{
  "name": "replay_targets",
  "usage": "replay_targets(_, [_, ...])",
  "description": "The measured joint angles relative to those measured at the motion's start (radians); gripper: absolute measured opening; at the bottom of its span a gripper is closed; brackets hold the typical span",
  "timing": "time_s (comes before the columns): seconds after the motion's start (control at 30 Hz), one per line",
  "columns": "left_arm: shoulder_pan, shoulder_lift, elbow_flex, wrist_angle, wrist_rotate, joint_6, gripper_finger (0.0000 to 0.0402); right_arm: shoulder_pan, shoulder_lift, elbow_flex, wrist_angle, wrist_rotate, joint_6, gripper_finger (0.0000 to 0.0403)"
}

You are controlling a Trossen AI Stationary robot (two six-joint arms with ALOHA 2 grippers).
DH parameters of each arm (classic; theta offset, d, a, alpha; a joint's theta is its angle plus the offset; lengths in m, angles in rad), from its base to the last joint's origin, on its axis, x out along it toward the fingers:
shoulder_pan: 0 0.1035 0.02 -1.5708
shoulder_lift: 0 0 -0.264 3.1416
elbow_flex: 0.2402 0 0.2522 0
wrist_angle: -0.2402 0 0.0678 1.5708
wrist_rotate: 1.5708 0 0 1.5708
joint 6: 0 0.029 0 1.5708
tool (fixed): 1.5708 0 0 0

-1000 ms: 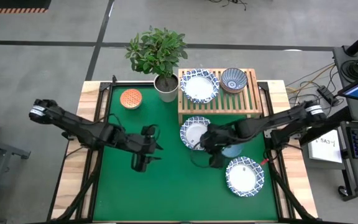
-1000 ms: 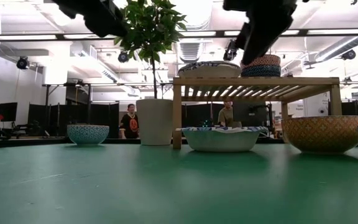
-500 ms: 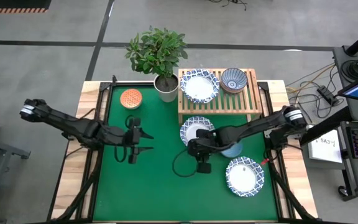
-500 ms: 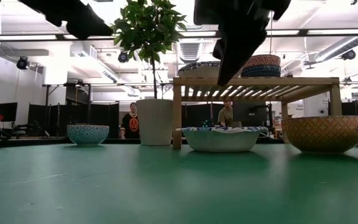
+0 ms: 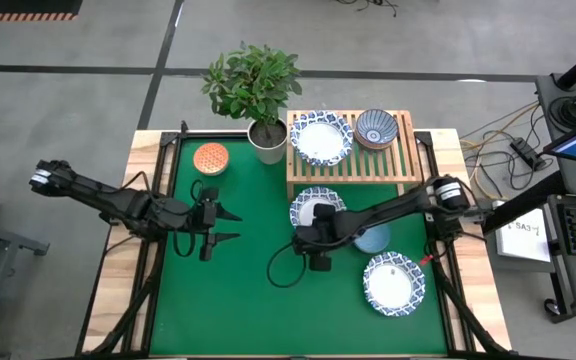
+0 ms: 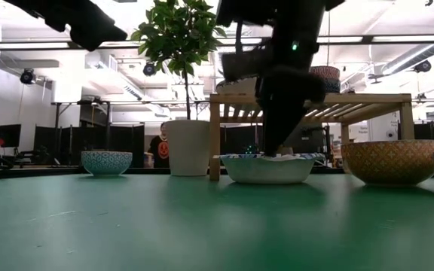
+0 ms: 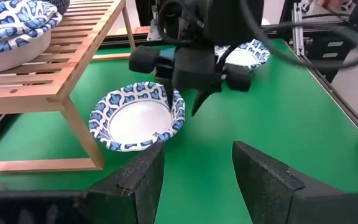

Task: Place and stack bowls onto a shelf
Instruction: Stack the top white plate on top of the white plate on the shelf

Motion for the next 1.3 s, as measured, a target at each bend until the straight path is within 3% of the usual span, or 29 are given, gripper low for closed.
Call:
replay_targets(0.3, [0.000, 0.004, -0.001, -0.001, 0.000, 0.005, 0.0173, -0.016, 0.039, 0.000, -0.003, 0.019, 0.028, 0.0139])
replay_targets(0.57, [0.000, 0.004, -0.001, 0.000, 0.000, 0.009, 0.0173, -0.018, 0.067, 0.003, -0.015, -0.025, 0.040, 0.0022])
replay_targets(0.77, [0.000, 0.004, -0.001, 0.004, 0.000, 0.011, 0.0173, 0.005, 0.037, 0.061, -0.027, -0.078, 0.045, 0.0013])
replay_targets(1.0, [0.000, 0.005, -0.001, 0.004, 0.000, 0.015, 0.0173, 0.053, 0.019, 0.262, -0.110, -0.094, -0.002, 0.0012])
replay_targets(1.13, [0.000, 0.005, -0.001, 0.004, 0.001, 0.015, 0.0173, 0.084, 0.019, 0.405, -0.156, -0.062, -0.056, 0.0012])
replay_targets(1.3, [0.000, 0.005, -0.001, 0.004, 0.001, 0.015, 0.0173, 0.114, 0.019, 0.578, -0.221, 0.059, -0.137, 0.0012])
